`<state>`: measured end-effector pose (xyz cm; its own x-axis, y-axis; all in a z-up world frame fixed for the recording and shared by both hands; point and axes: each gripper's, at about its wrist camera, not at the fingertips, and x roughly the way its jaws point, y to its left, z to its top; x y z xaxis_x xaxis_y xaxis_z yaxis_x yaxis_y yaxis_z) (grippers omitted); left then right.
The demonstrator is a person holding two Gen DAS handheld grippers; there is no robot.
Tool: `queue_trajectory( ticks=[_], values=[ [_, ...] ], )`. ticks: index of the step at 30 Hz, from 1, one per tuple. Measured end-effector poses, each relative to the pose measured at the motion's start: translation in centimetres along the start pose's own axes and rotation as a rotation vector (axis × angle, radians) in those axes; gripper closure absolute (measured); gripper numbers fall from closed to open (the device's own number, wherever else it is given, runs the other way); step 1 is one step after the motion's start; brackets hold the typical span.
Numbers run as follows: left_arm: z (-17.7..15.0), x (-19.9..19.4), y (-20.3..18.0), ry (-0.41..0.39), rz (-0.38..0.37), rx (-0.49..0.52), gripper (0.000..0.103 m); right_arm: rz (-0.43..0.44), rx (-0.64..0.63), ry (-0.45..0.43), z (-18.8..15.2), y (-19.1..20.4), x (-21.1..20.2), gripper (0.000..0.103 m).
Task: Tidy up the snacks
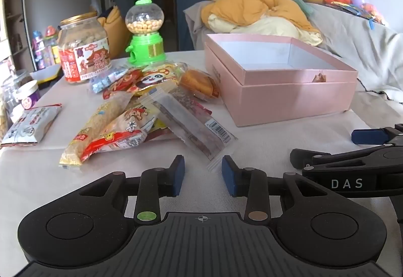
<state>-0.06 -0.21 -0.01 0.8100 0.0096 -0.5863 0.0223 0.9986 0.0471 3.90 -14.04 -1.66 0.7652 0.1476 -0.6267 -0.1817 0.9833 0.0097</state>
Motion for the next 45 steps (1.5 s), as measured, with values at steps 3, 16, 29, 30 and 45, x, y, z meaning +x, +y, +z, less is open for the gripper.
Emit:
queue_trajectory(
  ticks=[3,16,29,30,45],
  values=[
    [0.01,-0.03,0.09,0.002,-0.012,-0.016,0.064,0.002,0.002,0.003,0.01,-0.04,0.01,0.000],
    [-0.11,0.06,0.04,0.005,-0.015,-0.020,0.064,0.001,0.001,0.005,0.02,-0.02,0.01,0.000],
    [-0.07,0.12,0.15,0.006,-0.018,-0.024,0.064,0.001,0.001,0.005,0.02,-0.02,0.00,0.000],
    [-0.05,0.12,0.17,0.006,-0.018,-0.025,0.064,0.000,0.001,0.006,0.03,-0.02,0.01,0.000],
    [-0.05,0.13,0.21,0.006,-0.019,-0.026,0.064,0.000,0.000,0.006,0.02,0.00,-0.01,0.000]
  ],
)
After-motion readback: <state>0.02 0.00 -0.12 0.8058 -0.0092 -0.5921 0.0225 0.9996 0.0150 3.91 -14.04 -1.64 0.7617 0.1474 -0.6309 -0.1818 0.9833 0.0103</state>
